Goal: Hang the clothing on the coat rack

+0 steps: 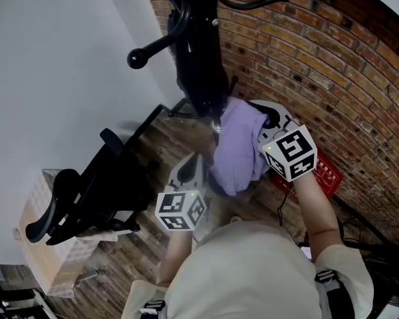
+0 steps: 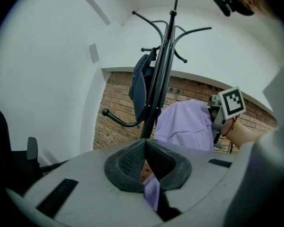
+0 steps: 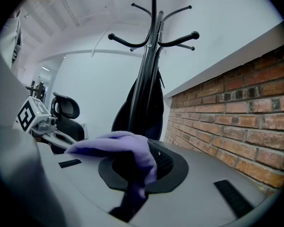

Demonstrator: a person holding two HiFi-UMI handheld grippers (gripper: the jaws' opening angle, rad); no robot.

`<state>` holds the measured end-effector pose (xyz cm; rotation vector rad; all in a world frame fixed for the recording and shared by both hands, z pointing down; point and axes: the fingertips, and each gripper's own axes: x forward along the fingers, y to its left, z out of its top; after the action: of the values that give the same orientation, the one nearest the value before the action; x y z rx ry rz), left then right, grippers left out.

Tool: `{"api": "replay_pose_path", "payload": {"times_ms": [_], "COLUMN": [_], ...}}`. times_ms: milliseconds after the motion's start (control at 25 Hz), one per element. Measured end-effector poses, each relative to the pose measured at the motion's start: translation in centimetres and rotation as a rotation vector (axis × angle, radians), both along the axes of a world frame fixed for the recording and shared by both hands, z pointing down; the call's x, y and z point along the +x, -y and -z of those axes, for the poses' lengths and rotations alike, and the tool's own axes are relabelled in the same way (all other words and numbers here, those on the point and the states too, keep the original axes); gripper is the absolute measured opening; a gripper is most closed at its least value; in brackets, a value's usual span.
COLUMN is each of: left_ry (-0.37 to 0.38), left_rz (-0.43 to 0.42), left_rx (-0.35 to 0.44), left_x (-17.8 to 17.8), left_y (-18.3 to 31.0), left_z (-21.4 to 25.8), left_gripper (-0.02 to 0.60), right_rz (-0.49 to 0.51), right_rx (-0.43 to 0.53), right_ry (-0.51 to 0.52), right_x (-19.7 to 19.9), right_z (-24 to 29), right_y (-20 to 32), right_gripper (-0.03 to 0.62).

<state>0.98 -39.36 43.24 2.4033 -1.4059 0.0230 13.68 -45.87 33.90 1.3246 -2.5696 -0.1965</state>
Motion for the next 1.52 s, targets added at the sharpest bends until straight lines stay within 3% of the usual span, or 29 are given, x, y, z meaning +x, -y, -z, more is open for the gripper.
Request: {"api": "replay_pose_path", "payload": {"times_ms": [600,880,1520], "left_ry": [0.01,0.013,0.004], "left_rz": [0.014,0.007,0.019], "left_rx": [-0.019,-0.035,-0.043], "left_x": [1.3,1.8,0.6], "left_y": [0.2,0.2,-1.0], "left_z": [-0.9,-1.4,-1.9], "left_gripper": [0.005,0.005,0.005], "right_rz": [0.019,0.062,0.017], "right_rx": [-0.143,-0.243,-0.259], "right_ry": [-0.014,0.042,0.131], "right_x": [3.0,3.4,3.2], "right_z": [-6.8,-10.8,-15.1], "right_y": [1.8,1.0,-3.0], "right_gripper": [0.015,0.015,0.021]}}
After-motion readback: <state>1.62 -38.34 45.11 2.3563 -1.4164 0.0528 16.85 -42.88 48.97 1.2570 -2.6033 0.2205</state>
